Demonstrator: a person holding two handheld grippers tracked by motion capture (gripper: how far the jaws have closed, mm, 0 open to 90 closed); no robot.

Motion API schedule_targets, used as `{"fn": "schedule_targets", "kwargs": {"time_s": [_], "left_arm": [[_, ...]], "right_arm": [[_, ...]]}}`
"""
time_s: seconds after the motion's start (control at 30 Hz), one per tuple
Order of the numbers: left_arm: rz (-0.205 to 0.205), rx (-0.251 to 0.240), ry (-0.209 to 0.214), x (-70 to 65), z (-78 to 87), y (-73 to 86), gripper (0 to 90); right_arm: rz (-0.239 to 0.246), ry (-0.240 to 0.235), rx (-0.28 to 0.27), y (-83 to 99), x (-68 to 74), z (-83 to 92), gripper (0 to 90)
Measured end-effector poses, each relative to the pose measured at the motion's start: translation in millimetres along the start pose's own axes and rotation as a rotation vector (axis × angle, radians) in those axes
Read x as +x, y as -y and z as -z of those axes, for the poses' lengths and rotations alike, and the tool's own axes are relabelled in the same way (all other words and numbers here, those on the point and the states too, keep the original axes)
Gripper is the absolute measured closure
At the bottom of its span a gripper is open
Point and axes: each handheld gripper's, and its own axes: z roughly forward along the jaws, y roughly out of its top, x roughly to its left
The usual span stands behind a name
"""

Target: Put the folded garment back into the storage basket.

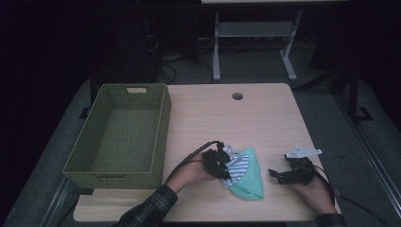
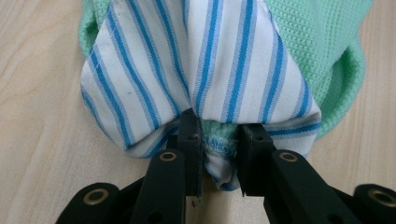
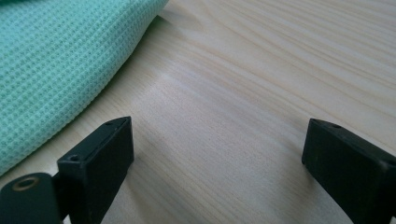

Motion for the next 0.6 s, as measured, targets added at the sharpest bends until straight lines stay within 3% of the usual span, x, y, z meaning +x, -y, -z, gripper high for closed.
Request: {"fn": "schedule_targets", "kwargs": {"time_s": [0.6], "left_arm": [[0.057, -0.056, -0.011, 6.8, 41.5, -0.3, 74.3]], "right_arm": [[-0.002, 0.001, 0.001, -0.1, 0.1, 0.0, 8.6]]}}
